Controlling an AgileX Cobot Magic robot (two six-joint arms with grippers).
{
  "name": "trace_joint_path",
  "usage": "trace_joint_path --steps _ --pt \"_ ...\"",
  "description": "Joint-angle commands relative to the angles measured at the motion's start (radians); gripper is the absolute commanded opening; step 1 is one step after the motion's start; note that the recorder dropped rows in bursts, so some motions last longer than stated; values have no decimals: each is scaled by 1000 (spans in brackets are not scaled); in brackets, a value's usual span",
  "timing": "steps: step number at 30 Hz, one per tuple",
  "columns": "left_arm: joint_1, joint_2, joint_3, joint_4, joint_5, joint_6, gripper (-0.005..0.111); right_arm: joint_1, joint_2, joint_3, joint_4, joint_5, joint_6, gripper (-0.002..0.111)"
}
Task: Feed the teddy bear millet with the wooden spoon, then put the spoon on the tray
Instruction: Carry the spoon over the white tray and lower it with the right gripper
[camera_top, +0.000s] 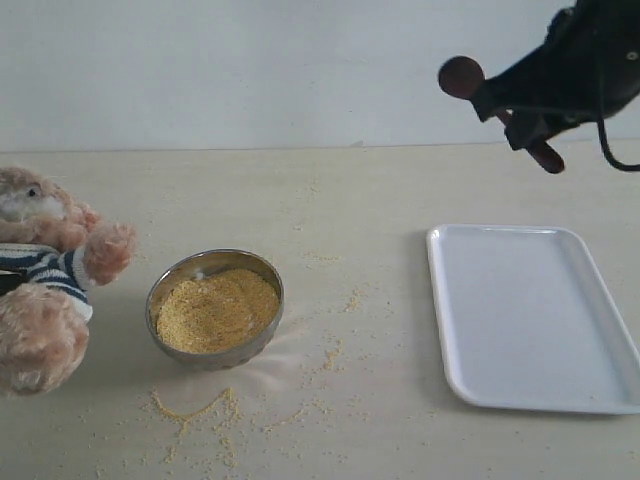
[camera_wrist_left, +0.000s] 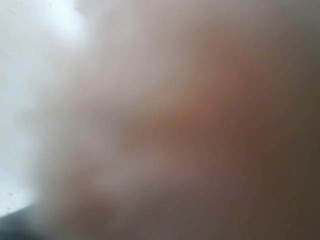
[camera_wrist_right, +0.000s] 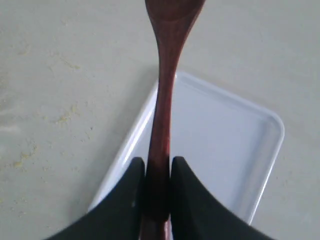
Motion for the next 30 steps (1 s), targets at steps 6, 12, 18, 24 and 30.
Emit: trace_joint_path --steps 6,12,18,24,30 --pt "3 -9 -3 -34 31 26 5 -102 -7 223 -5 -119 -63 0" --pt "3 -9 -3 -32 31 51 5 -102 -5 340 -5 -308 -63 0" --pt "3 -9 -3 -32 31 58 5 -102 -5 430 -5 -527 -60 0" --pt "3 -9 -3 -30 31 88 5 -102 68 452 -3 -555 -44 0" --pt "3 -9 -3 -27 31 91 5 -102 183 452 16 -531 -37 0"
